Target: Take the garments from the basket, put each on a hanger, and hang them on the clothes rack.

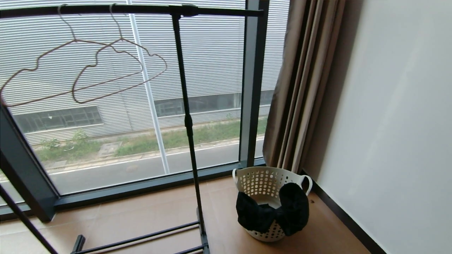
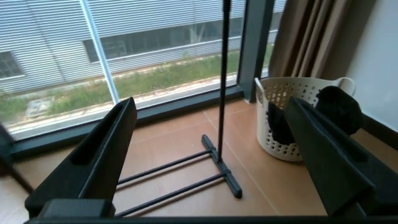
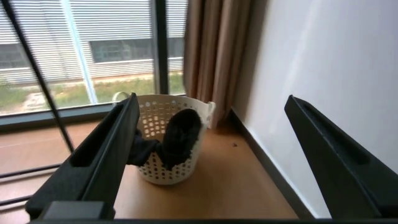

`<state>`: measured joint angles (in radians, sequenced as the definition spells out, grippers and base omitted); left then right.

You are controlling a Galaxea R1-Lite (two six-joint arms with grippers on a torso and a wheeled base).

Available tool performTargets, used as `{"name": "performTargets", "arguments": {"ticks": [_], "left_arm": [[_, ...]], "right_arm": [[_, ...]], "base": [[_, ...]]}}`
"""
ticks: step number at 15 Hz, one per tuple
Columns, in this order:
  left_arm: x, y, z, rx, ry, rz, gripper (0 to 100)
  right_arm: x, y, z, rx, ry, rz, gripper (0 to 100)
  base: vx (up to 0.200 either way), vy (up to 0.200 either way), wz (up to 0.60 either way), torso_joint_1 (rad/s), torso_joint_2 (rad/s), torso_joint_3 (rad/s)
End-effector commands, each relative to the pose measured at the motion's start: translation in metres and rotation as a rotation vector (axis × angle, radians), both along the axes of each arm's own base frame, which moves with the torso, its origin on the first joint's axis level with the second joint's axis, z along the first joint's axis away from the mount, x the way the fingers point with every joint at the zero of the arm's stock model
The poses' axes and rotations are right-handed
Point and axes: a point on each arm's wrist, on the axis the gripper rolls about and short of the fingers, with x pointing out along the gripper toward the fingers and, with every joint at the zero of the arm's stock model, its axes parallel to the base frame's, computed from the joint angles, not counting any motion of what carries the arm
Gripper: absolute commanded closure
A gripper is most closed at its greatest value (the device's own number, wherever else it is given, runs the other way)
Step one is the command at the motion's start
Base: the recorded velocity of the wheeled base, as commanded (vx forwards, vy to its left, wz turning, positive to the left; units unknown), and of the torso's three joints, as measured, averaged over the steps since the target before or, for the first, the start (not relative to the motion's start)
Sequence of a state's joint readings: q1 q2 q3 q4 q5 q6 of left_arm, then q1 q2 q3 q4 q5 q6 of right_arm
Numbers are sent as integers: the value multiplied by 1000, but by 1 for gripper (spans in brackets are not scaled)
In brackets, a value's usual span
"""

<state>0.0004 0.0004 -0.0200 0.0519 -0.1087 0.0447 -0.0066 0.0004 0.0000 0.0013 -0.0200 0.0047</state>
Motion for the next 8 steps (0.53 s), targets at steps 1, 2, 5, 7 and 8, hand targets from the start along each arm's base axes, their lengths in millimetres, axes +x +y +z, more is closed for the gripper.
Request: {"name": "performTargets", "arguments": {"ticks": [1,2,5,7,8], "left_arm": [[0,0,0,0,0,1,0],[0,0,0,0,0,-1,0],[0,0,0,0,0,-1,0],[0,0,0,0,0,1,0],[0,0,0,0,0,1,0]], "right_arm": [[0,0,0,0,1,1,0],[0,0,0,0,1,1,0],[0,0,0,0,1,1,0],[0,0,0,0,1,1,0],[0,0,0,1,1,1,0]], "base": [[0,0,0,0,0,0],[0,0,0,0,0,0],[0,0,0,0,0,0],[200,0,0,2,0,7],[200,0,0,-2,2,7]]}}
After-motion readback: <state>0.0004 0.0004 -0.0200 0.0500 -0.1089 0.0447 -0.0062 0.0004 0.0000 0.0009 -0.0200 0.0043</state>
